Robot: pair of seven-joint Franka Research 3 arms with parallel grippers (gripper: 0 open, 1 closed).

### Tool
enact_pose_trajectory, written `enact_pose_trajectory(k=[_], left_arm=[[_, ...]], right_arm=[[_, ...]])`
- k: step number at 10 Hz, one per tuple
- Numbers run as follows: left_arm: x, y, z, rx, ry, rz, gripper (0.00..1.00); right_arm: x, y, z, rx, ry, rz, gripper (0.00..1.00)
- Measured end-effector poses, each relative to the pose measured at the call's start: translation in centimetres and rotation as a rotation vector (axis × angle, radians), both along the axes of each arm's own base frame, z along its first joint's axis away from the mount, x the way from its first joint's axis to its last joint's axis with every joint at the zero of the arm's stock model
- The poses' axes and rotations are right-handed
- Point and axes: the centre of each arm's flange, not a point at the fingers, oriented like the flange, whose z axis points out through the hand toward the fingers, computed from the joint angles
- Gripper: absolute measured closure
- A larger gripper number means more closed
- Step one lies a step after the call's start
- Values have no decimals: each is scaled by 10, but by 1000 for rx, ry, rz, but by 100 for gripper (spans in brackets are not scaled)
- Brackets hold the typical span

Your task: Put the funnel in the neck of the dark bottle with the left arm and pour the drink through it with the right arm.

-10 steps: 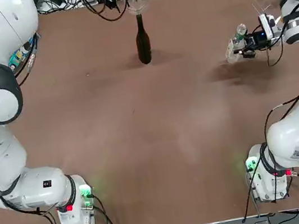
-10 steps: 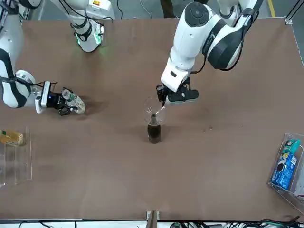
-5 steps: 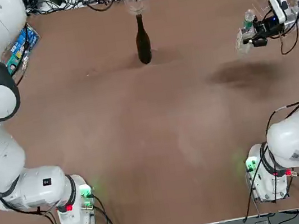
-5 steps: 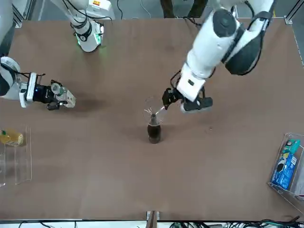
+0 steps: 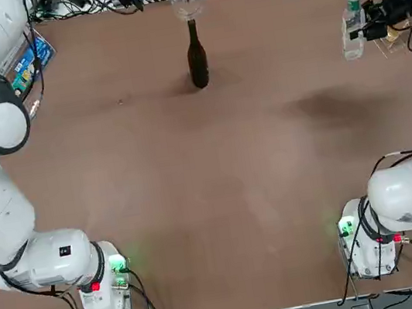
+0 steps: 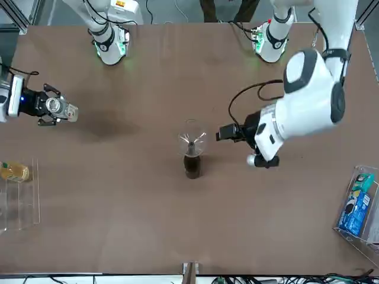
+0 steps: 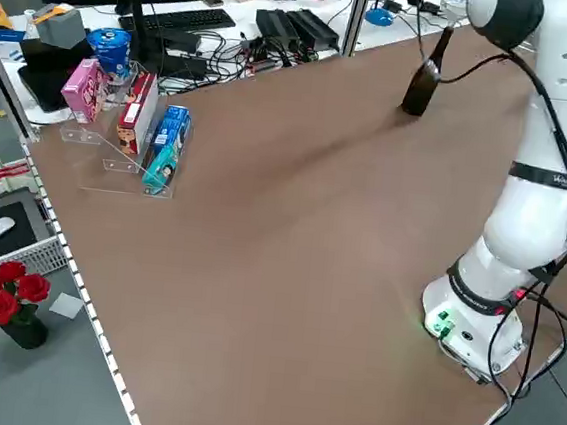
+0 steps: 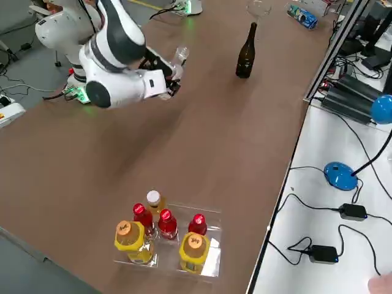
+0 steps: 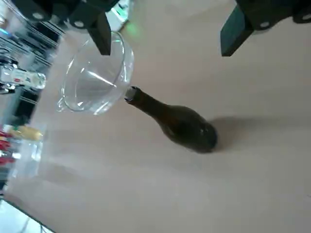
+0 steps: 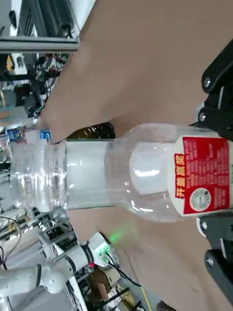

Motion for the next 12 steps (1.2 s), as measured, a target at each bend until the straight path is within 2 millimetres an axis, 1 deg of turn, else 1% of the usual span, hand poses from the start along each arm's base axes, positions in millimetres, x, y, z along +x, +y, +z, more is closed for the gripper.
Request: enact_pose_trajectory(k=[1, 2, 3, 5, 6, 7, 8, 9, 10, 11, 12], left_arm=[[8, 0, -33, -24, 17, -41, 1], [13, 1, -58, -50, -16, -119, 1], [15, 2, -70, -72, -64, -194, 1], [16, 5, -77, -109, -163, -321, 1], [17, 10, -78, -125, -198, -379, 1], [18, 21, -80, -143, -221, -427, 1], [19, 28, -80, -163, -256, -480, 0], [17, 25, -81, -192, -328, -567, 0], [15, 16, -81, -239, -428, -673, 0], [13, 5, -83, -303, -528, -749, 0], [12, -4, -86, -357, -612, -800, 0]], right_arm=[[4, 11, 17, -21, 21, -20, 48], [11, 27, 31, -45, 49, -41, 48], [17, 46, 45, -69, 78, -62, 48], [26, 81, 71, -111, 142, -110, 48], [29, 97, 84, -146, 176, -141, 48], [29, 115, 100, -194, 212, -175, 48], [25, 135, 118, -245, 254, -213, 47], [19, 155, 139, -299, 297, -254, 47], [14, 175, 158, -345, 334, -291, 47], [11, 196, 172, -380, 363, -327, 47], [9, 213, 180, -398, 382, -354, 47]])
